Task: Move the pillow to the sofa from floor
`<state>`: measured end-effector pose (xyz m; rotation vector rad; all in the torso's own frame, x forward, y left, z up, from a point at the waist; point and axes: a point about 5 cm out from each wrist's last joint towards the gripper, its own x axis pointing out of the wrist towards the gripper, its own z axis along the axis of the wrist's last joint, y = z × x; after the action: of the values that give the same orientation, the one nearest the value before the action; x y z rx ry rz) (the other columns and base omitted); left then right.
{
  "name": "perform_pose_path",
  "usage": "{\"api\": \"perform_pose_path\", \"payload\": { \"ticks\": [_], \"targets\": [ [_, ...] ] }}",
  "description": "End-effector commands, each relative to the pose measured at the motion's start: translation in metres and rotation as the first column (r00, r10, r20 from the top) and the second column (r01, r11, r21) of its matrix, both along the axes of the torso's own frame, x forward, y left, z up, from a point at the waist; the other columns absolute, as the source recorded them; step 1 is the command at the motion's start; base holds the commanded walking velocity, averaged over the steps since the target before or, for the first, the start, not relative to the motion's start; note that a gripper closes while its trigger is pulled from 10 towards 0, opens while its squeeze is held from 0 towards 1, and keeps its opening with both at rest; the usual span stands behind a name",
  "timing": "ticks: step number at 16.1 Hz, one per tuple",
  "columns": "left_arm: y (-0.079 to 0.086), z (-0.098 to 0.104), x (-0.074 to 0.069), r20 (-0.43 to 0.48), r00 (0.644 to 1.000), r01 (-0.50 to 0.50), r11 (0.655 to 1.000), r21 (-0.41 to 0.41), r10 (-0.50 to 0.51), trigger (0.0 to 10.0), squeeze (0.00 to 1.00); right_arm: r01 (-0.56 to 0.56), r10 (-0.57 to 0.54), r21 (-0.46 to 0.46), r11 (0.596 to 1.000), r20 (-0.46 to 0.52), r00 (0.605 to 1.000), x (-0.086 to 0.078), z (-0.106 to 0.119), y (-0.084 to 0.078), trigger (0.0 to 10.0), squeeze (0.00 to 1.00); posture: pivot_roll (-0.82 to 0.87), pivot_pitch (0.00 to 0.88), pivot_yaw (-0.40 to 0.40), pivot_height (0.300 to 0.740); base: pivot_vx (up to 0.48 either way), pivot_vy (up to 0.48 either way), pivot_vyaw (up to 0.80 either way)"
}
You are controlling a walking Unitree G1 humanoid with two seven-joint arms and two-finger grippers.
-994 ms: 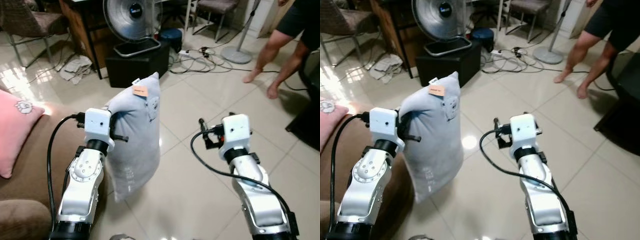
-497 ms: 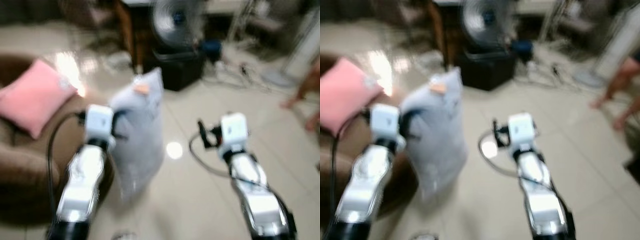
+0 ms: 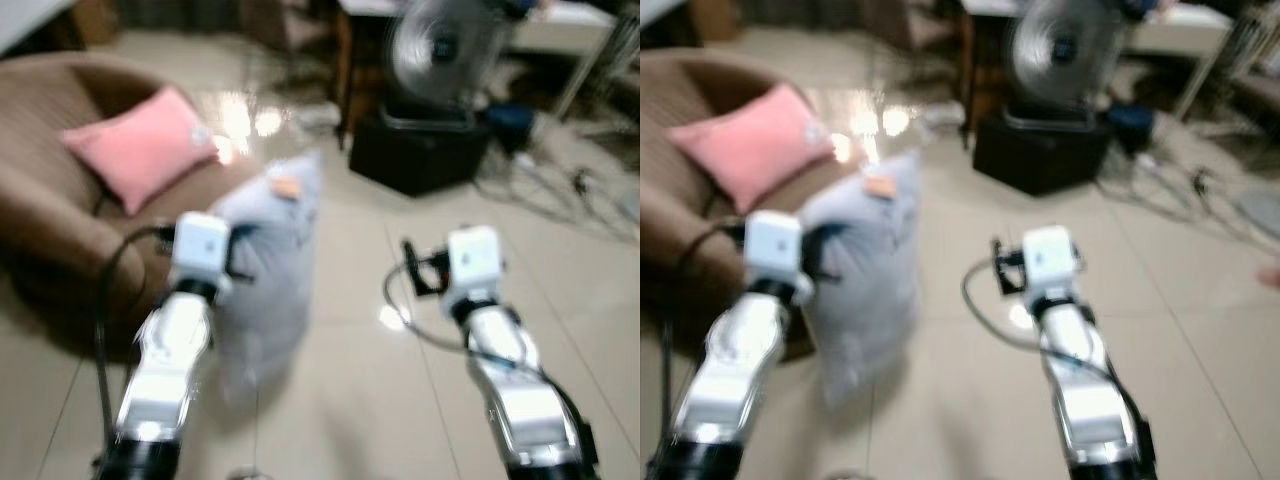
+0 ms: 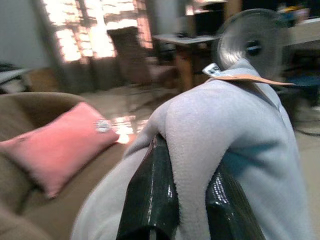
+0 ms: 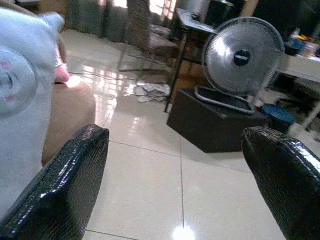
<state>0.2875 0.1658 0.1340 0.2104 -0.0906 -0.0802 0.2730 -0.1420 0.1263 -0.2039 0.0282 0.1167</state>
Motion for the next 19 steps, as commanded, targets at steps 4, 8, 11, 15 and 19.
{"api": "perform_pose_path", "payload": {
  "ticks": [4, 8, 11, 15, 19],
  "targets": [
    [-0.0109, 0.0169, 0.0042, 0.074, 0.997, 0.027, 0.998, -0.052, -0.023, 10.0, 0.00, 0.060, -0.060, -0.002, 0.998, -0.013, 0.998, -0.0002, -0.0030, -0.0141, 10.0, 0.00, -0.04, 0.000, -0.012, 0.740, 0.000, -0.303, 0.60],
    [-0.0105, 0.0162, 0.0061, 0.078, 0.996, 0.049, 0.998, -0.041, -0.046, 10.0, 0.00, 0.067, -0.066, 0.035, 0.997, -0.035, 0.997, 0.0005, -0.0045, -0.0137, 10.0, 0.00, -0.05, 0.000, -0.013, 0.740, 0.083, 0.000, 0.00],
    [-0.0107, 0.0160, 0.0067, 0.078, 0.996, 0.055, 0.997, -0.046, -0.052, 10.0, 0.00, 0.072, -0.071, 0.040, 0.997, -0.035, 0.997, 0.0014, -0.0044, -0.0149, 10.0, 0.00, -0.05, 0.000, -0.012, 0.740, 0.441, 0.000, -0.65],
    [-0.0110, 0.0150, 0.0072, 0.075, 0.995, 0.064, 0.997, -0.048, -0.060, 10.0, 0.00, 0.077, -0.075, 0.045, 0.996, -0.036, 0.997, 0.0013, -0.0042, -0.0158, 10.0, 0.00, -0.05, 0.000, -0.011, 0.740, 0.460, 0.000, -0.71],
    [-0.0102, 0.0142, 0.0085, 0.075, 0.995, 0.064, 0.997, -0.047, -0.061, 10.0, 0.00, 0.083, -0.081, 0.045, 0.996, -0.039, 0.996, 0.0012, -0.0049, -0.0165, 10.0, 0.00, -0.05, 0.000, -0.011, 0.740, 0.462, 0.000, -0.72]
  ]
}}
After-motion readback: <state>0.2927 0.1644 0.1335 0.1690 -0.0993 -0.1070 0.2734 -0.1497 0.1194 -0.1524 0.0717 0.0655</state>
